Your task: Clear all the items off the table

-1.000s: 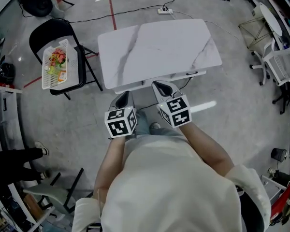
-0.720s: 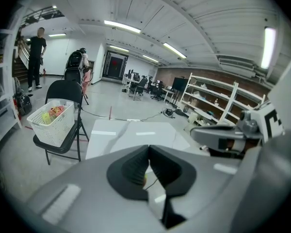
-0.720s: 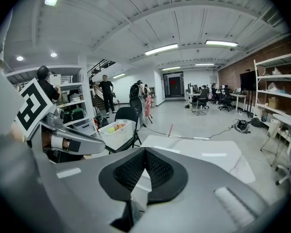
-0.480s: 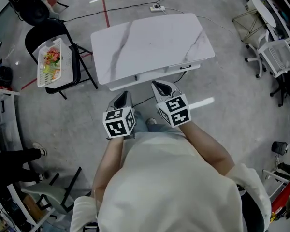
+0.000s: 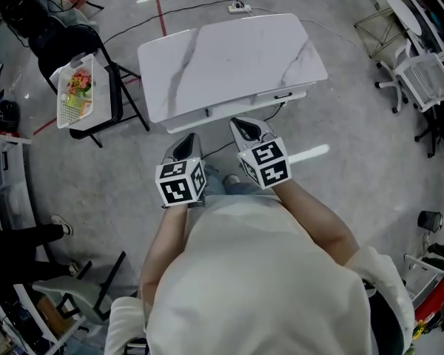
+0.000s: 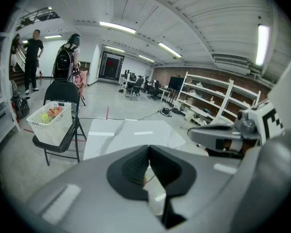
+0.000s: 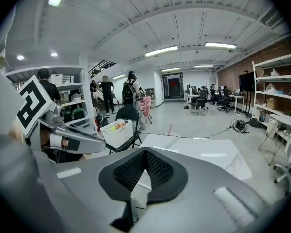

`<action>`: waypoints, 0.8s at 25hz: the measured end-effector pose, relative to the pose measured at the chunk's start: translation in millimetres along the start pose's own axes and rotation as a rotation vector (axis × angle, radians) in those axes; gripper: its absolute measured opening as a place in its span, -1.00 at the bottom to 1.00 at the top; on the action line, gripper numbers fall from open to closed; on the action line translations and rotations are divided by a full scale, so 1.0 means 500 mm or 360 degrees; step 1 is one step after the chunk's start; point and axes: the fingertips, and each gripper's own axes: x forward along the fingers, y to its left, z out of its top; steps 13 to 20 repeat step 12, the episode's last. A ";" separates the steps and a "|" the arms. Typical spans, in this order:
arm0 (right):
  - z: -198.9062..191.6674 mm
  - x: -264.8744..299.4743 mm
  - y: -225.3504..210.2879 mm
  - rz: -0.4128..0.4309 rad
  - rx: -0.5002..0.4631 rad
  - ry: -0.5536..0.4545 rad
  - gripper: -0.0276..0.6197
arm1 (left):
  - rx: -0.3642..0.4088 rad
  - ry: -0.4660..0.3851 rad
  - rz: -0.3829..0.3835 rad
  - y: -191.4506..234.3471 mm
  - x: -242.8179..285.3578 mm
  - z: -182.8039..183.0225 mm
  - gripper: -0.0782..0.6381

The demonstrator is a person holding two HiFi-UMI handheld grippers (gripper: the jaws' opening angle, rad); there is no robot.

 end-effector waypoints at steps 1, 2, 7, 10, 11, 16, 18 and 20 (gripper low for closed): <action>0.002 -0.001 -0.001 -0.0003 0.0000 -0.0002 -0.92 | 0.0001 -0.0003 -0.0001 -0.001 -0.001 0.002 -0.76; 0.003 -0.002 -0.002 -0.0006 0.0002 -0.0003 -0.92 | 0.0001 -0.0004 -0.0003 -0.001 -0.002 0.003 -0.76; 0.002 -0.001 -0.004 -0.0022 0.0016 -0.0011 -0.92 | 0.0001 -0.0006 -0.0015 0.000 0.000 0.004 -0.76; 0.005 0.002 -0.008 -0.0027 0.0019 -0.0010 -0.92 | 0.0000 -0.0004 -0.0016 -0.001 0.004 0.009 -0.76; 0.007 0.003 -0.009 -0.0027 0.0021 -0.0010 -0.92 | 0.0000 -0.0004 -0.0015 0.000 0.006 0.011 -0.76; 0.009 0.004 -0.010 -0.0027 0.0022 -0.0011 -0.92 | 0.0000 -0.0004 -0.0014 0.000 0.007 0.014 -0.76; 0.009 0.004 -0.010 -0.0027 0.0022 -0.0011 -0.92 | 0.0000 -0.0004 -0.0014 0.000 0.007 0.014 -0.76; 0.009 0.004 -0.010 -0.0027 0.0022 -0.0011 -0.92 | 0.0000 -0.0004 -0.0014 0.000 0.007 0.014 -0.76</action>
